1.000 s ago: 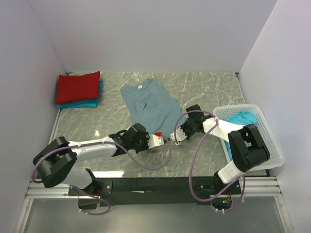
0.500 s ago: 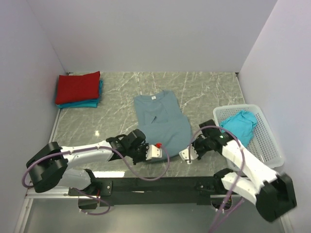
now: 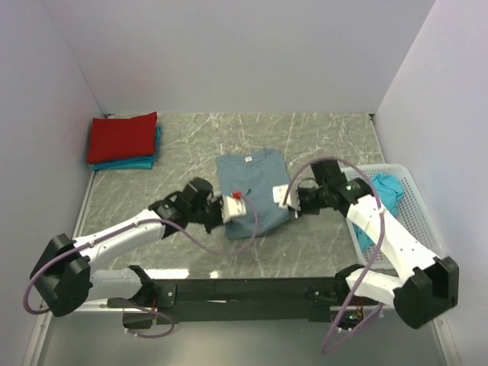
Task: Fold and stack the t-shirts
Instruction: Fold the tshirt
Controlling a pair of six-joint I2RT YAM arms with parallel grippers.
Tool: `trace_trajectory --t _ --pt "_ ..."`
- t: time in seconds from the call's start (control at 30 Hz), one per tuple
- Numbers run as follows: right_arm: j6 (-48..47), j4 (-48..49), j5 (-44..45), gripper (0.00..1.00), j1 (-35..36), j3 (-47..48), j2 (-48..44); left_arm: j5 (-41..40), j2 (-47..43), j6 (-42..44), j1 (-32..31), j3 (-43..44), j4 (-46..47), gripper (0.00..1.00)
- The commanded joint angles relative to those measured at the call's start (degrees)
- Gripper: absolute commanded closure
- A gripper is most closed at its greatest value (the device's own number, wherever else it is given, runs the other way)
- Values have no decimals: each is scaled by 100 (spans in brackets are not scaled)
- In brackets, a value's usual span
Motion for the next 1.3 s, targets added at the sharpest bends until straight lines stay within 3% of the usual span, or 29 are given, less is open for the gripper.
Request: trace_trajectory --t 0.0,0.13,0.23,0.4,0.57,0.87,1.2,1.27 --pt "841 632 69 100 -173 1005 376 302 -3 172 685 602 612 100" --pt "1271 668 139 100 -375 2138 1673 671 673 128 1668 1181 885 100" --pt "1649 825 157 100 -542 3026 2684 742 1525 102 2056 1709 964 100" --pt "2220 1019 324 100 -718 4267 4118 628 2721 -144 2426 2562 1167 100" --pt "2608 1318 535 100 -780 4979 4928 532 3513 -355 2752 3151 1308 100" --pt "3100 1872 825 100 -788 5174 5325 118 4164 -636 2857 3608 1676 99" --pt "3593 1951 1185 100 -788 5684 5826 -462 4673 -865 2857 4092 1501 99" --pt "3663 1968 1220 100 -780 5719 5879 -462 4753 -970 2857 4241 1439 96"
